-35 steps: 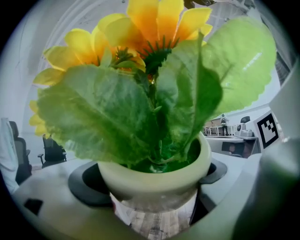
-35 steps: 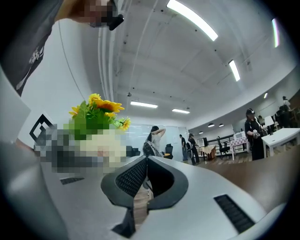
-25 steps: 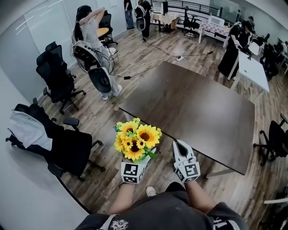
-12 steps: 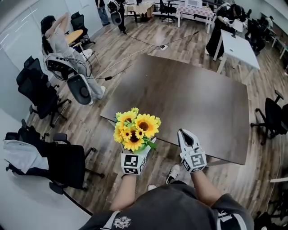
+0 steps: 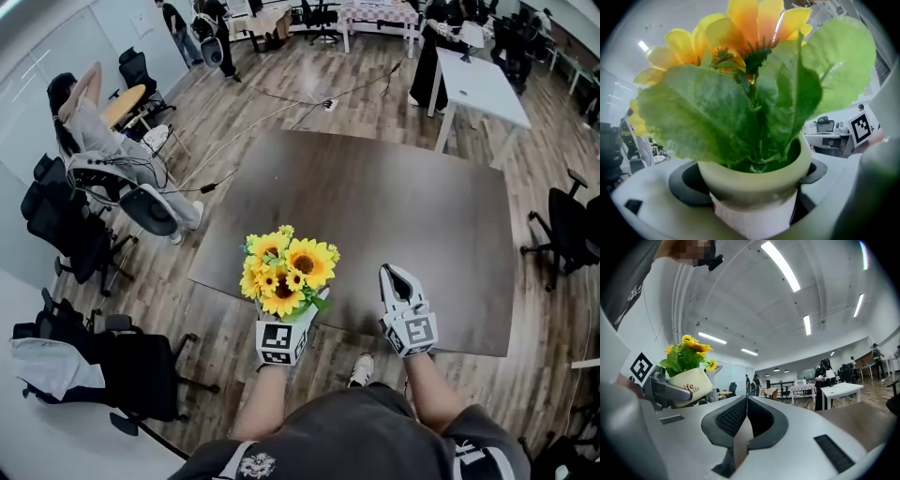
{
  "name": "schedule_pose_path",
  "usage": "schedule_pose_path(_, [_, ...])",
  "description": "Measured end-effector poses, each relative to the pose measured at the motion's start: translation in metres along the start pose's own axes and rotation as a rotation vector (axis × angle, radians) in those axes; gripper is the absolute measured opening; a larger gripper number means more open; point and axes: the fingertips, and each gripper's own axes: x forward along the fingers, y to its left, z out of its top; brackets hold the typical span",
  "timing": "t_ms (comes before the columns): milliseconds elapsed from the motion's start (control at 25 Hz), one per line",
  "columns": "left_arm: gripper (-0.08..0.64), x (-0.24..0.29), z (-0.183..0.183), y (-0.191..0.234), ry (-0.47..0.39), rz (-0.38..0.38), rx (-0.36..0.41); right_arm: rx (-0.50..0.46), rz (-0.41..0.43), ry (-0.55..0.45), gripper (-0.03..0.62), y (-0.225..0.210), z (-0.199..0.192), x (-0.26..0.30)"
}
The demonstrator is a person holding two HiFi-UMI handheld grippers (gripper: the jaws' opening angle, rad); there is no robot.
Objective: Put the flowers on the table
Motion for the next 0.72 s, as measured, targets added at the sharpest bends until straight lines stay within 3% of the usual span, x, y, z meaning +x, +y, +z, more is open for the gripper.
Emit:
schedule_pose_path(280, [0.541, 0.048, -0.004, -0.024, 0.033, -0.024, 0.040, -0.097, -0.021, 0.021, 0.025, -0.056, -0.012, -0.008])
schedule_pose_path(520, [0.541, 0.077, -0.022, -0.026, 0.079, -0.042, 0.045, -0.124, 0.019, 0.039, 0.025, -0.049, -0.019, 0.004])
schedule_pose_path(720, [0.541, 0.104, -0.064, -0.037, 0.163, -0.098, 0.055, -0.125, 0.033, 0.088, 0.025, -0.047, -0.041, 0.015])
